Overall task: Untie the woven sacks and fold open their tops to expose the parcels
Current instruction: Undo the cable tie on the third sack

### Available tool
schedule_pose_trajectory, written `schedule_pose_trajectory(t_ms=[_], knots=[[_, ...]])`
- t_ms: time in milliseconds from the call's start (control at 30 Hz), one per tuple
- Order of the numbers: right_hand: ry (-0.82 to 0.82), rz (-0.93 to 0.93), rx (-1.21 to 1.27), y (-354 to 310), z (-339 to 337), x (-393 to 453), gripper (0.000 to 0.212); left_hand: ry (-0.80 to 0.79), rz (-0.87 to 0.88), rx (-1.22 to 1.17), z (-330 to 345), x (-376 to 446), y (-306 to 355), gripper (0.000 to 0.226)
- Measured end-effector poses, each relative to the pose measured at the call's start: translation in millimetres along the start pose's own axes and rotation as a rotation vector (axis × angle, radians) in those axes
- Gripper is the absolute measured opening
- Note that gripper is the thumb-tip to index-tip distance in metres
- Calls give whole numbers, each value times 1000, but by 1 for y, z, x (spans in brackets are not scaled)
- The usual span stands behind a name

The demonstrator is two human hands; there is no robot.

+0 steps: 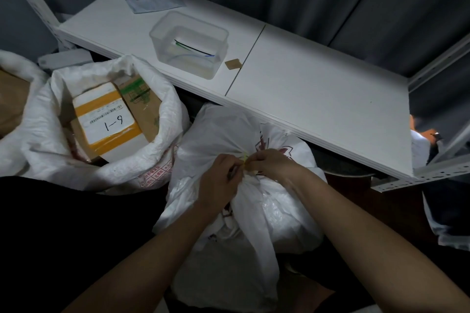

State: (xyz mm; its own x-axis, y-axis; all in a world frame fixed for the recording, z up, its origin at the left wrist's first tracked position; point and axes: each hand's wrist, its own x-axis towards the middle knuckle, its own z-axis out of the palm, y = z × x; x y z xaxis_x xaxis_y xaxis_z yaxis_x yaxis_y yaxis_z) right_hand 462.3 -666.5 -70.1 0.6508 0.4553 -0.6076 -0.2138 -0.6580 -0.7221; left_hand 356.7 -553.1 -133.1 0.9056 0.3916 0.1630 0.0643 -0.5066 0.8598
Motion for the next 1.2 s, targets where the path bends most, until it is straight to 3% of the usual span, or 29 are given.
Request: schedule_pose_trajectory(t_ms=[200,467,733,933,1067,1200], knots=[[22,-62,-112,4,0,-2,9,8,68,6,-6,4,6,21],[-28,-7,-48,1,-2,2,21,33,88,90,1,-1,-3,31],[-6,-9,-40,5,-2,4,5,16,139,83,-3,5,0,18],[-21,38,37,2,-2,7,25,34,163,102,-5,12,1,14],[-33,88,119,1,-1,12,7,36,136,69,-3,12,-2,19],[-58,81,90,-1,-1,14,22,39,130,72,-3,9,-6,21]])
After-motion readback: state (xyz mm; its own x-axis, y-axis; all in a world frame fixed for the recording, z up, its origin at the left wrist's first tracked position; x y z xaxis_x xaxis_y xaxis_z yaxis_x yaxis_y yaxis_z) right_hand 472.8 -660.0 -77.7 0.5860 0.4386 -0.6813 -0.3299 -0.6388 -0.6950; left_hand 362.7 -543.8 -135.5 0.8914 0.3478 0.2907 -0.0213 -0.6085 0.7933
